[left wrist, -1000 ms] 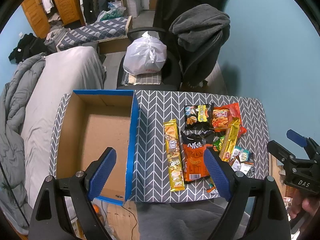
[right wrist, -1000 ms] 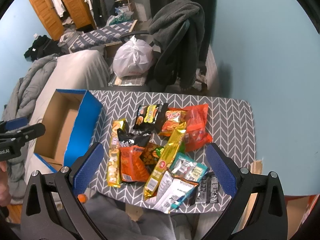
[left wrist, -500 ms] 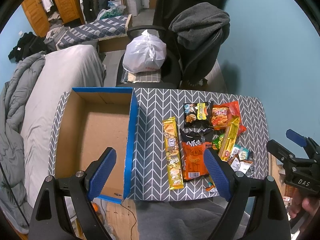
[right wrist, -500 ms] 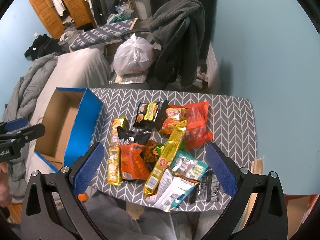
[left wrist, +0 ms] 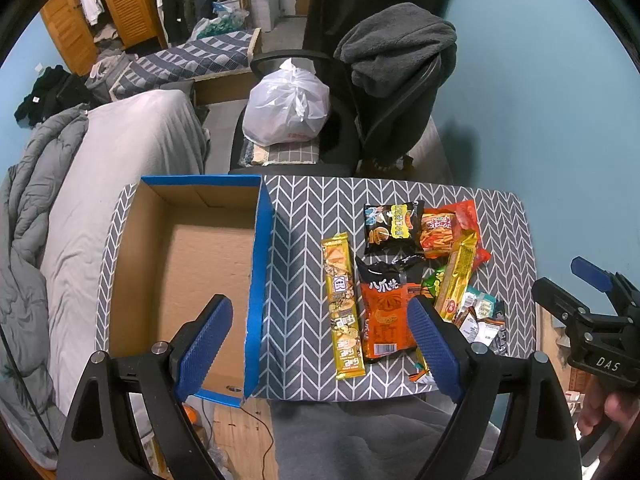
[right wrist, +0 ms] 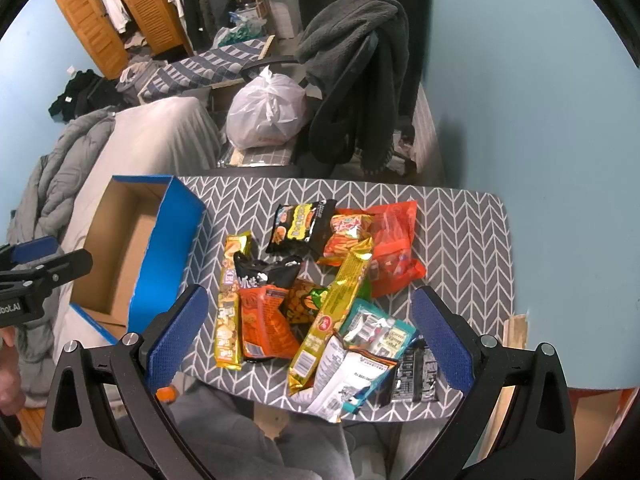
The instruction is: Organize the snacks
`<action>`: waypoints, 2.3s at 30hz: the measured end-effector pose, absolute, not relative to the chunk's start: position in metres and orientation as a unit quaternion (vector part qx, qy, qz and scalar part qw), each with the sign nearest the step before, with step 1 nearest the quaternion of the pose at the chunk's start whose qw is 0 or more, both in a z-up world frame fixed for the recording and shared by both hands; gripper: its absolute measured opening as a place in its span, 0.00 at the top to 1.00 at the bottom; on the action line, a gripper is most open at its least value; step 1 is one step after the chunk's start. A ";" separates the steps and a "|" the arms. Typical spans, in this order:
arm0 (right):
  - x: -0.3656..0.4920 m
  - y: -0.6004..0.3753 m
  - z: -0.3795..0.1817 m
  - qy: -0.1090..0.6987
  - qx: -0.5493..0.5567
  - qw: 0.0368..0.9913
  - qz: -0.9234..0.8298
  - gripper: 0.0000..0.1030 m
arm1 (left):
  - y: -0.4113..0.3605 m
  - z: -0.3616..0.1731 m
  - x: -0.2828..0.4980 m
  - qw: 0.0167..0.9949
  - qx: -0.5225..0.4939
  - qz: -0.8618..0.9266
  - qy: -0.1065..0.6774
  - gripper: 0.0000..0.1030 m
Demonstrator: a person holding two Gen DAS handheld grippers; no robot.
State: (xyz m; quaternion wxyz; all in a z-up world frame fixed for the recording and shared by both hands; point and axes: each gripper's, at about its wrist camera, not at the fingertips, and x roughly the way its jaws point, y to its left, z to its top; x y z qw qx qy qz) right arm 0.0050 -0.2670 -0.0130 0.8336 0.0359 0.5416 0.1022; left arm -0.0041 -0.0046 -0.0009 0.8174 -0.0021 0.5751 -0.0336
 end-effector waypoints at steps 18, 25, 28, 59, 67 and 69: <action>0.004 -0.267 -0.014 0.543 0.038 0.832 0.103 0.02 | -0.009 -0.002 -0.003 0.815 -0.005 -0.032 0.579 0.12; 0.004 -0.268 -0.014 0.544 0.038 0.832 0.103 0.02 | -0.010 -0.002 -0.004 0.815 -0.006 -0.033 0.578 0.12; 0.003 -0.268 -0.015 0.543 0.038 0.832 0.103 0.02 | -0.013 -0.002 -0.004 0.815 -0.006 -0.034 0.579 0.12; -0.007 -0.336 -0.055 0.581 0.097 0.807 0.042 0.02 | -0.022 -0.074 0.020 0.778 0.024 -0.052 0.626 0.12; -0.025 -0.346 -0.089 0.603 0.141 0.785 0.024 0.02 | -0.034 -0.115 0.026 0.752 0.043 -0.063 0.655 0.12; -0.031 -0.342 -0.101 0.610 0.145 0.778 0.024 0.02 | -0.037 -0.124 0.026 0.744 0.044 -0.067 0.664 0.12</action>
